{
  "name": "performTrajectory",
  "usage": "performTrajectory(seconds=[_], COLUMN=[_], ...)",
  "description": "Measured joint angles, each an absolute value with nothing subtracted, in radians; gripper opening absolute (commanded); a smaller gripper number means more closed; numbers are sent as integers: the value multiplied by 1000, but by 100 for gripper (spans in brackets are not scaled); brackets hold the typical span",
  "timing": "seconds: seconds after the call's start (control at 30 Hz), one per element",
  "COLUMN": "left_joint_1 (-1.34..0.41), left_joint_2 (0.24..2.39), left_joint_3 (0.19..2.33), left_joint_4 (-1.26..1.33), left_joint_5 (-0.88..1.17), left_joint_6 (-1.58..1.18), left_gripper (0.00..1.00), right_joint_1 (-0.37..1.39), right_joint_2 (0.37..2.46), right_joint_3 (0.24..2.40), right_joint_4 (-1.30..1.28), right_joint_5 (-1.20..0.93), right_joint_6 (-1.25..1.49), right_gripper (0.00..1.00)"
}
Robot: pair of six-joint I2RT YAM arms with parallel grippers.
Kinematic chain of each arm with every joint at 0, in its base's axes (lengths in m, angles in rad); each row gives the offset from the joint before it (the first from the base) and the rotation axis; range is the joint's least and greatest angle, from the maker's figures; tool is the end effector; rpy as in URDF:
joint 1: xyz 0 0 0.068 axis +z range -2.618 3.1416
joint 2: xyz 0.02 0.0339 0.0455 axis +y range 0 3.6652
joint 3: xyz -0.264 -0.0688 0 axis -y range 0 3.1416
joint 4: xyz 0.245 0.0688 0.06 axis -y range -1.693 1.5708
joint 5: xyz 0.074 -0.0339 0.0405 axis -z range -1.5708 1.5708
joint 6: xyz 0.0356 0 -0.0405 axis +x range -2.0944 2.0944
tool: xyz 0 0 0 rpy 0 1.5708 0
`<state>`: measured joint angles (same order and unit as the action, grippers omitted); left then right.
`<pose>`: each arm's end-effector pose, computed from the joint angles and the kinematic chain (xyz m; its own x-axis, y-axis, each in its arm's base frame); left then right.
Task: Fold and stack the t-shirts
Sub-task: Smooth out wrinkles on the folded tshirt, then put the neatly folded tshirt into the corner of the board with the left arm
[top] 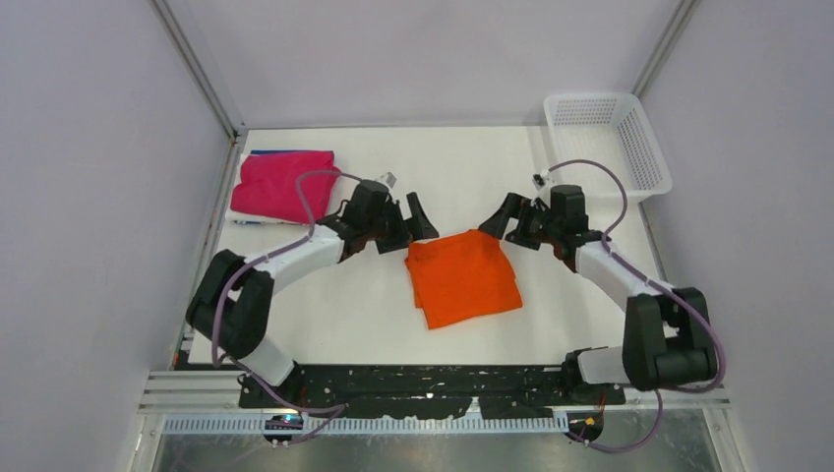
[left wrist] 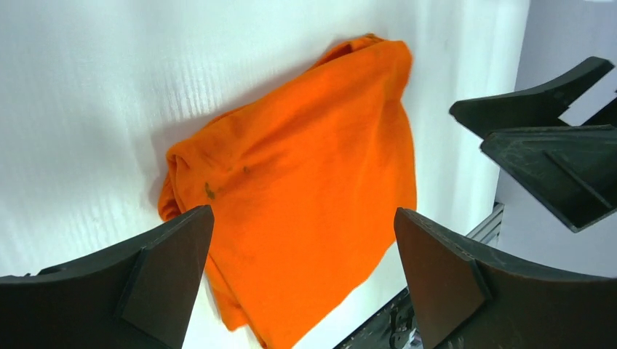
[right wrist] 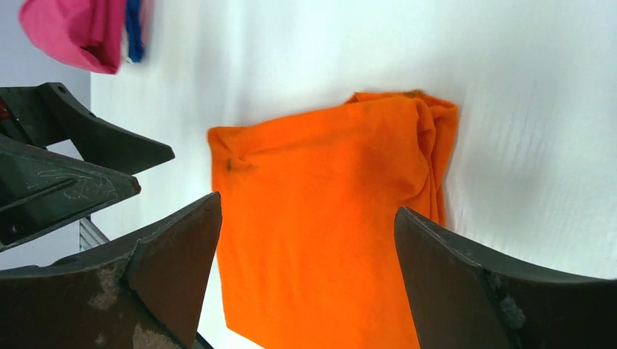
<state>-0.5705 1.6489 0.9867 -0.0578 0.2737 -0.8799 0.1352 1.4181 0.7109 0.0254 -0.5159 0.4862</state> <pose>0.2911 -0.1983 0.2020 -0.8862 -0.3130 -0.3417 0.0126 0.7209 -0.6930 0.2816 0.0560 0.1947 -0.7842 0.3035 -0.5412 -0.1474 0.7561 0.6377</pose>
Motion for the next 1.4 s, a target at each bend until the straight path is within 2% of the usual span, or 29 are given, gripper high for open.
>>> performTrajectory(seconds=[0.23,0.43,0.5,0.6,0.8,1.17,1.23,1.4], left_joint_1=[-614,-669,-683,-710,-768,-804,-808,-826], left_joint_2=[1421,1438,1477,1531,1605,1763,1792,1857], left_joint_3=[945,826,824,824,872,1030,1062,1139], left_joint_4=[-183,-255,-265,-259,-261,-253,-257,-287], left_joint_5=[141,87,86,86,40,-18,-31,-86], left_joint_6=[-807,-831,-839,-861,-894,-935,-936,-934], left_gripper=[100,100,99,93,86,61,53,26], right_joint_1=[133,132,131,129,129,129,129,129], right_joint_2=[994,669,599,524,478,513,513,513], right_joint_3=[682,550,524,511,510,490,490,488], right_joint_4=[-118,-263,-324,-403,-471,-498,-498,-498], right_joint_5=[-313,-72,-15,53,134,161,161,163], right_joint_6=[473,472,468,451,420,397,396,395], right_gripper=[95,95,96,95,95,95,95,95])
